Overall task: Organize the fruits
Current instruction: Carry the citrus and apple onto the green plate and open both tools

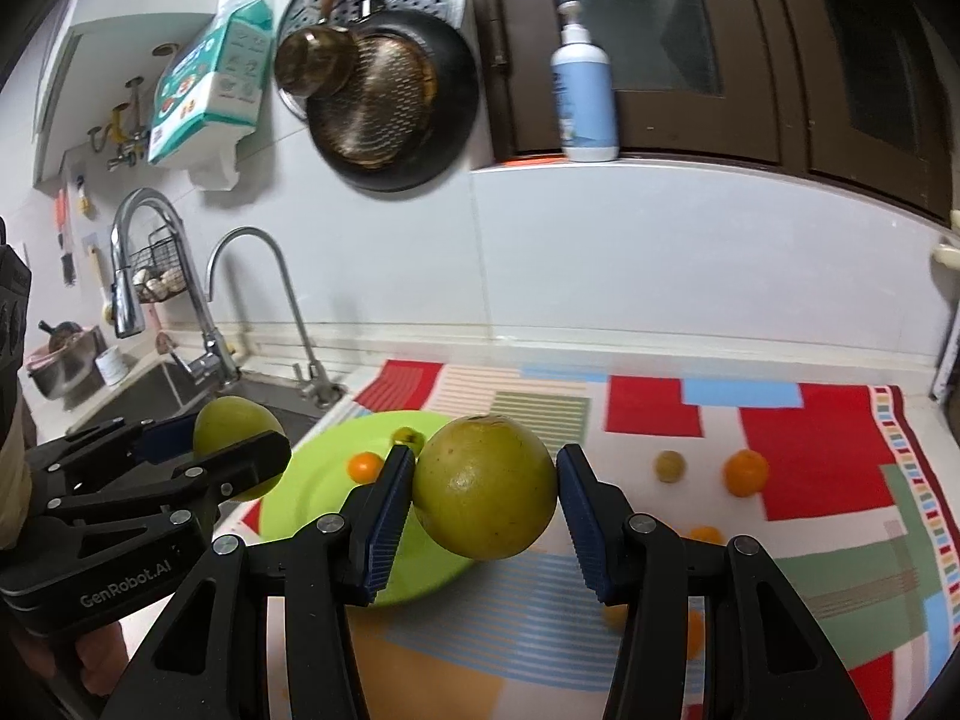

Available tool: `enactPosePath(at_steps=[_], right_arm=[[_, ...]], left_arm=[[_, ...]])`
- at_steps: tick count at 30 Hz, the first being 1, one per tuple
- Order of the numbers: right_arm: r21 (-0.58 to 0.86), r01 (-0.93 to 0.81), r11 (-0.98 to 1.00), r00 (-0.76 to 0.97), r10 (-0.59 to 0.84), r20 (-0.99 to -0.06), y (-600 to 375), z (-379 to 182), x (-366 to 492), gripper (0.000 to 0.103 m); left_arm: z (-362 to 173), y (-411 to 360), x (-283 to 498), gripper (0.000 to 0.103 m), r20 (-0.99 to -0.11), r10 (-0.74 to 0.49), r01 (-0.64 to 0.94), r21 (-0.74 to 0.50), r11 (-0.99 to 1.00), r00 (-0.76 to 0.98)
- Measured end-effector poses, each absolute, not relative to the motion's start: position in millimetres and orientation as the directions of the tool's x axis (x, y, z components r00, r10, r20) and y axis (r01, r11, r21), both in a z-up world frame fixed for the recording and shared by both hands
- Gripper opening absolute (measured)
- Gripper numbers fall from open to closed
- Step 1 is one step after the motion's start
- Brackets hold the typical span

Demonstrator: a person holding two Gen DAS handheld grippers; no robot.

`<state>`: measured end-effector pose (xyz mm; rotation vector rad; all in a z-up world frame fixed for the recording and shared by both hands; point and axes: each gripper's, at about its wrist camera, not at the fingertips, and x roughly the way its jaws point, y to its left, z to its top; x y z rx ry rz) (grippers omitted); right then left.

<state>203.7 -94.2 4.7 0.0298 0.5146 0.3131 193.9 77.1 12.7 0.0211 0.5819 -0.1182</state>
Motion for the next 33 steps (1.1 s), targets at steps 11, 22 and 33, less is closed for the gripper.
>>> enactPosePath(at_steps=[11, 22, 33], right_arm=[[0.097, -0.338, 0.936, 0.782, 0.337, -0.524, -39, -13, 228, 0.05], [0.088, -0.331, 0.94, 0.724, 0.312, -0.615, -20, -50, 271, 0.05], [0.099, -0.325, 0.94, 0.673, 0.304, -0.675, -18, -79, 305, 0.05]], left_arm=[[-15, 123, 216, 0.05, -0.594, -0.074, 0.078, -0.019, 0.997, 0.801], [-55, 136, 259, 0.05, -0.667, -0.088, 0.087, -0.034, 0.996, 0.74], [-83, 135, 289, 0.05, -0.719, -0.089, 0.096, -0.032, 0.995, 0.69]])
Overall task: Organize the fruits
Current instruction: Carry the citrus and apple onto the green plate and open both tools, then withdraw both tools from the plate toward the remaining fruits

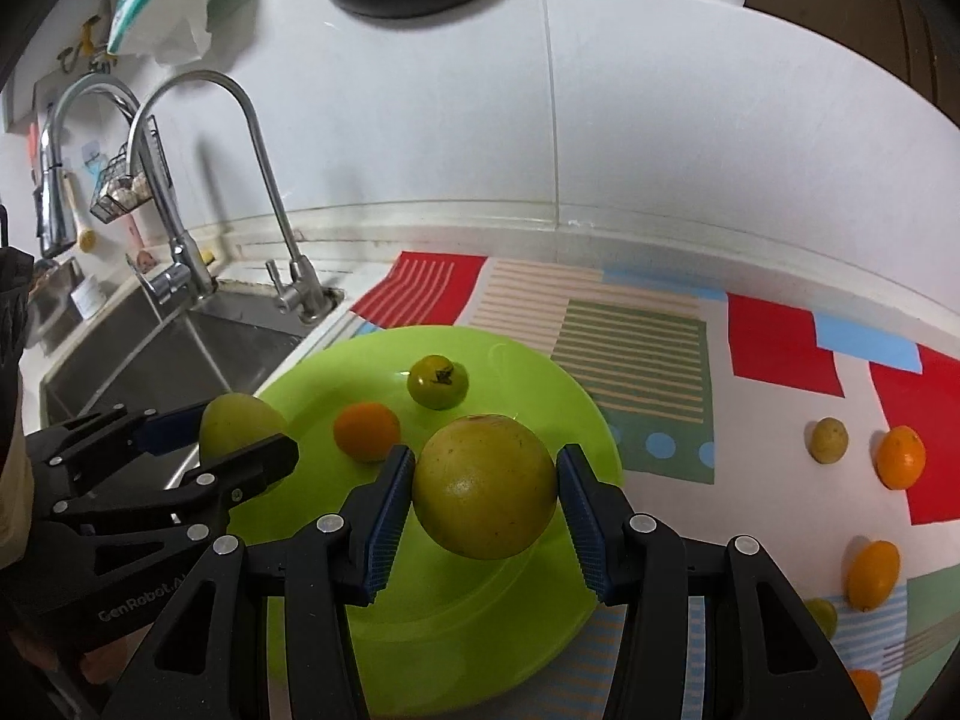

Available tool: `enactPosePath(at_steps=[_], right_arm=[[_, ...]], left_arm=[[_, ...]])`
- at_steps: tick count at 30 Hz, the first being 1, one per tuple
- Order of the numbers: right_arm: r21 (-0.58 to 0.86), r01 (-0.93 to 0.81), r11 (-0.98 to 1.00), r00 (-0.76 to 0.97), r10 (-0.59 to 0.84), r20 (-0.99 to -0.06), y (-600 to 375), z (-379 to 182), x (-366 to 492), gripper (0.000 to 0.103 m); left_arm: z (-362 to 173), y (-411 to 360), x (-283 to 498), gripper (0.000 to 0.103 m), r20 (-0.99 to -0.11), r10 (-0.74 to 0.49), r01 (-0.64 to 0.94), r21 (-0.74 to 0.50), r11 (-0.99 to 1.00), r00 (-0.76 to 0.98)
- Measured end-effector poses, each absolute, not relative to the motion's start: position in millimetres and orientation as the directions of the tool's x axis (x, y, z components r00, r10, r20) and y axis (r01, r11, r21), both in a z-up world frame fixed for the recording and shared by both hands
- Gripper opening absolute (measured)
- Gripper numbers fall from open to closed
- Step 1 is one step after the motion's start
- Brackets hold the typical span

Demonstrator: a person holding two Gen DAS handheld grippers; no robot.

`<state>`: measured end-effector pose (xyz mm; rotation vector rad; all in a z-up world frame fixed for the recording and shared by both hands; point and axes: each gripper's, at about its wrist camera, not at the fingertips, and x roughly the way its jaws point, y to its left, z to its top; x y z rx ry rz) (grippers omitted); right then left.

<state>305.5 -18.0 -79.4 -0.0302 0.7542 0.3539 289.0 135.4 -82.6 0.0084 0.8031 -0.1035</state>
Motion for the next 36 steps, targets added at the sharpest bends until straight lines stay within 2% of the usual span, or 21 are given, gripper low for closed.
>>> enactPosePath(at_steps=[6, 10, 12, 16, 20, 27, 36], right_arm=[[0.107, -0.317, 0.942, 0.663, 0.302, -0.685, -19, -85, 313, 0.05], [0.128, -0.291, 0.948, 0.666, 0.296, -0.684, -25, -83, 313, 0.052], [0.128, -0.286, 0.95, 0.686, 0.296, -0.664, -27, -77, 308, 0.061], [0.098, -0.281, 0.955, 0.722, 0.278, -0.633, -31, -62, 295, 0.062], [0.093, -0.263, 0.96, 0.755, 0.264, -0.6, -41, -45, 280, 0.071], [0.068, -0.222, 0.973, 0.808, 0.223, -0.546, -62, -18, 244, 0.081], [0.042, -0.15, 0.988, 0.846, 0.15, -0.512, -99, -4, 202, 0.082]], left_arm=[[-88, 134, 294, 0.05, -0.741, -0.088, 0.091, -0.037, 0.995, 0.666], [-80, 135, 288, 0.062, -0.716, -0.068, 0.076, -0.021, 0.997, 0.695], [-74, 134, 284, 0.064, -0.704, -0.058, 0.074, -0.008, 0.997, 0.708], [-59, 133, 272, 0.071, -0.683, -0.051, 0.07, 0.0, 0.998, 0.729], [-44, 129, 256, 0.079, -0.655, -0.048, 0.069, 0.007, 0.998, 0.754], [-20, 113, 225, 0.085, -0.608, -0.055, 0.087, 0.023, 0.996, 0.792], [-3, 80, 196, 0.093, -0.559, -0.103, 0.142, 0.026, 0.989, 0.823]])
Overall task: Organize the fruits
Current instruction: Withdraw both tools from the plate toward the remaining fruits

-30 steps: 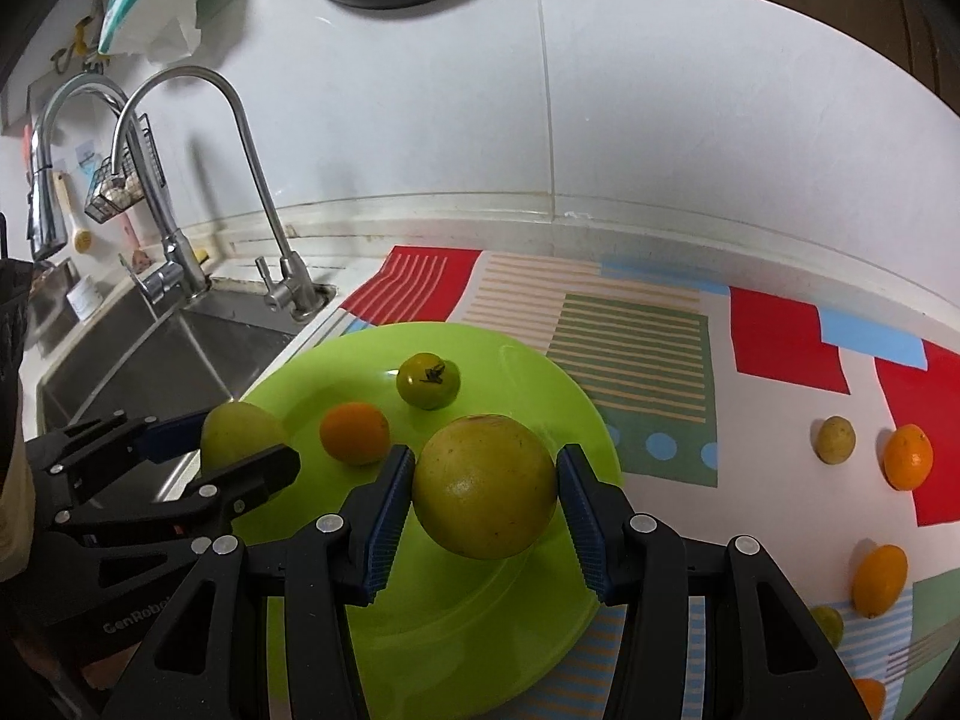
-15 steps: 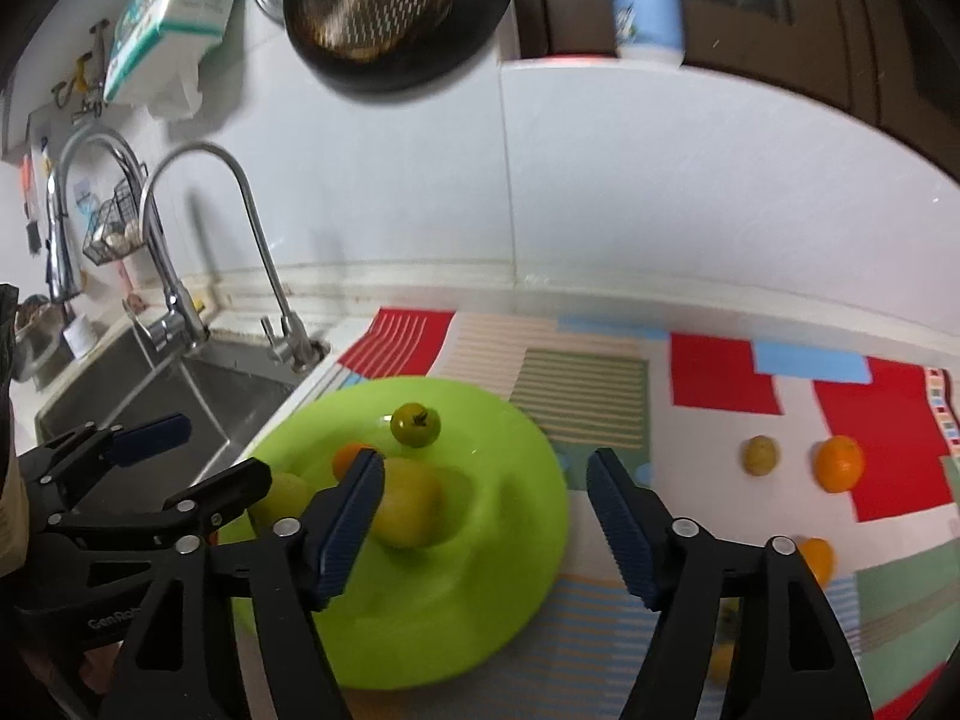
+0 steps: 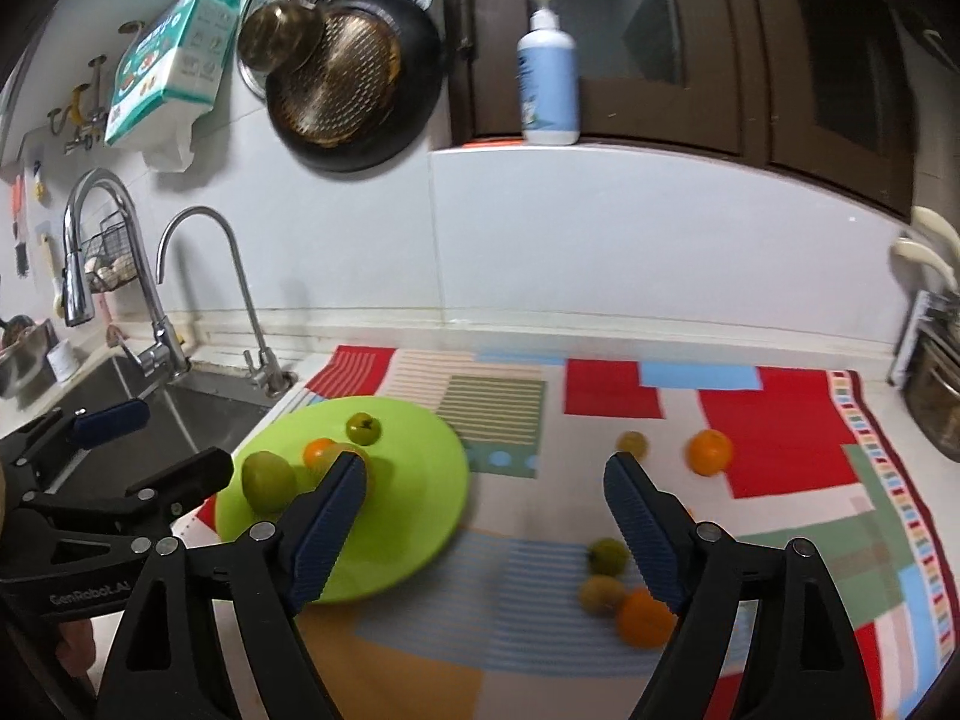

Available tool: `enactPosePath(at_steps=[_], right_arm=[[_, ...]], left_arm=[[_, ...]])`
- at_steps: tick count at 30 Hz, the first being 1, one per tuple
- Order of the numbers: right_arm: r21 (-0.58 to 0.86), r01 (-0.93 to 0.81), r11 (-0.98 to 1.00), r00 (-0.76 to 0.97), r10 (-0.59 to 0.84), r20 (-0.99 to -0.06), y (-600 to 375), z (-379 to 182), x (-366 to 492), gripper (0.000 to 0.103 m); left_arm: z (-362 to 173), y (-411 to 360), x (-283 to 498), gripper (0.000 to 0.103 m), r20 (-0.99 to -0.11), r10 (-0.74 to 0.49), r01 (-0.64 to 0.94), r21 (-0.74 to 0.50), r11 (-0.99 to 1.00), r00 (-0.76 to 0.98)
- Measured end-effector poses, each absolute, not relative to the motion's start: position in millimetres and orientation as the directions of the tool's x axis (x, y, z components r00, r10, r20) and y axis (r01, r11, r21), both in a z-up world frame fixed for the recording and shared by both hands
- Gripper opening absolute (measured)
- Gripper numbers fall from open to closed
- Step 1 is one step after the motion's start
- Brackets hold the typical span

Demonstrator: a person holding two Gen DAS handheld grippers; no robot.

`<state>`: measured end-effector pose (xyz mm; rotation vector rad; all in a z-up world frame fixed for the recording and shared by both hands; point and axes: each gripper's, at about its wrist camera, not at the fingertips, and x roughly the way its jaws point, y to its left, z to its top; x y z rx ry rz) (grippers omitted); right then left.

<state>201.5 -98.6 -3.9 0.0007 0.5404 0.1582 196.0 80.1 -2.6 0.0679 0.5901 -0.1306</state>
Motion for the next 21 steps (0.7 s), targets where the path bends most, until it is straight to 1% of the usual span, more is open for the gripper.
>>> enactPosePath(at_steps=[4, 12, 21], right_arm=[[0.029, -0.12, 0.992, 0.86, 0.119, -0.497, -118, 1, 186, 0.082], [0.003, -0.076, 0.997, 0.877, 0.068, -0.476, -157, 10, 164, 0.082], [-0.042, -0.093, 0.995, 0.868, 0.06, -0.493, -186, 3, 150, 0.082]], left_arm=[[2, 59, 188, 0.094, -0.54, -0.131, 0.174, 0.029, 0.984, 0.831], [2, 20, 177, 0.094, -0.53, -0.181, 0.23, 0.027, 0.973, 0.829], [-11, -17, 171, 0.093, -0.528, -0.221, 0.297, 0.061, 0.953, 0.82]])
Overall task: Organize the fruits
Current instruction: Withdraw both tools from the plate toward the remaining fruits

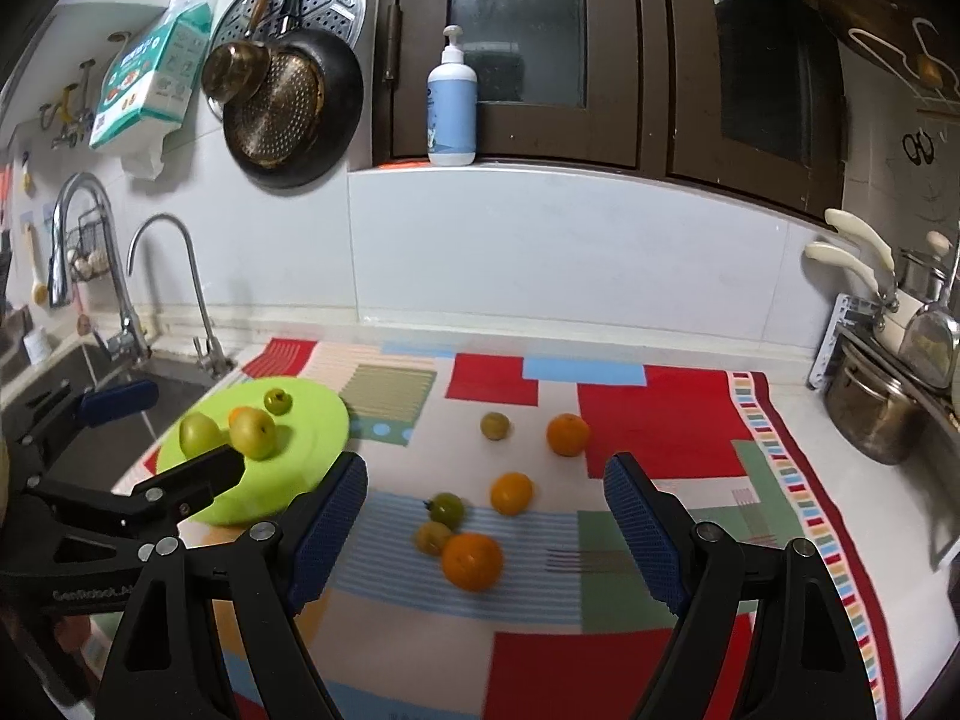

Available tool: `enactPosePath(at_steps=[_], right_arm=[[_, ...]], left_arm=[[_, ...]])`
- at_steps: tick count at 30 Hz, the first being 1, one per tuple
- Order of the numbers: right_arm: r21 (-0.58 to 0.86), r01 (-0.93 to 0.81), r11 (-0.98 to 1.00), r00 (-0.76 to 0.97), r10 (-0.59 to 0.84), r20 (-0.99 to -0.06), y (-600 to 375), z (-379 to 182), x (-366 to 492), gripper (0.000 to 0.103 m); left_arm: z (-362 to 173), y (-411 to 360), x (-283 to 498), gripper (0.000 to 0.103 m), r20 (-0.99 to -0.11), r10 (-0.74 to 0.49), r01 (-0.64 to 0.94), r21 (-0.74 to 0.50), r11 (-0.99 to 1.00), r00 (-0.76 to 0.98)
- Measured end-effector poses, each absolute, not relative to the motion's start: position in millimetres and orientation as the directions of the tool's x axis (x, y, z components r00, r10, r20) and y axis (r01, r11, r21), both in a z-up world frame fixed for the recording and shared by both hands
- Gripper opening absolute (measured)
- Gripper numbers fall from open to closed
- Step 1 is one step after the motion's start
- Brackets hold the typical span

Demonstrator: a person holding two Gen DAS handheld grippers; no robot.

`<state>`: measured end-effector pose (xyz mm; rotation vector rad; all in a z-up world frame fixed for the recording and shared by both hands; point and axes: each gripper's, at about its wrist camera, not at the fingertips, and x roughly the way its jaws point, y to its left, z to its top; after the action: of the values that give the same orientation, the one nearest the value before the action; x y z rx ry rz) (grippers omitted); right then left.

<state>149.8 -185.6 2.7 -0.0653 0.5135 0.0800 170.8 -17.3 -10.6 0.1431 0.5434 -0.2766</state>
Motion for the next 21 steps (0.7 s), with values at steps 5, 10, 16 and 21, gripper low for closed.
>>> enactPosePath(at_steps=[5, 10, 16, 21], right_arm=[[-0.083, -0.119, 0.989, 0.853, 0.058, -0.519, -192, -10, 149, 0.082], [-0.092, -0.142, 0.986, 0.825, 0.067, -0.561, -198, -26, 154, 0.081], [-0.062, -0.198, 0.978, 0.769, 0.116, -0.629, -199, -52, 172, 0.075], [-0.025, -0.234, 0.972, 0.714, 0.155, -0.683, -196, -73, 192, 0.065]], left_arm=[[-25, -33, 173, 0.088, -0.538, -0.249, 0.354, 0.099, 0.93, 0.805], [-40, -44, 182, 0.083, -0.569, -0.273, 0.405, 0.118, 0.907, 0.776], [-61, -51, 193, 0.077, -0.613, -0.281, 0.456, 0.147, 0.878, 0.738], [-75, -53, 205, 0.074, -0.652, -0.292, 0.487, 0.137, 0.863, 0.7]])
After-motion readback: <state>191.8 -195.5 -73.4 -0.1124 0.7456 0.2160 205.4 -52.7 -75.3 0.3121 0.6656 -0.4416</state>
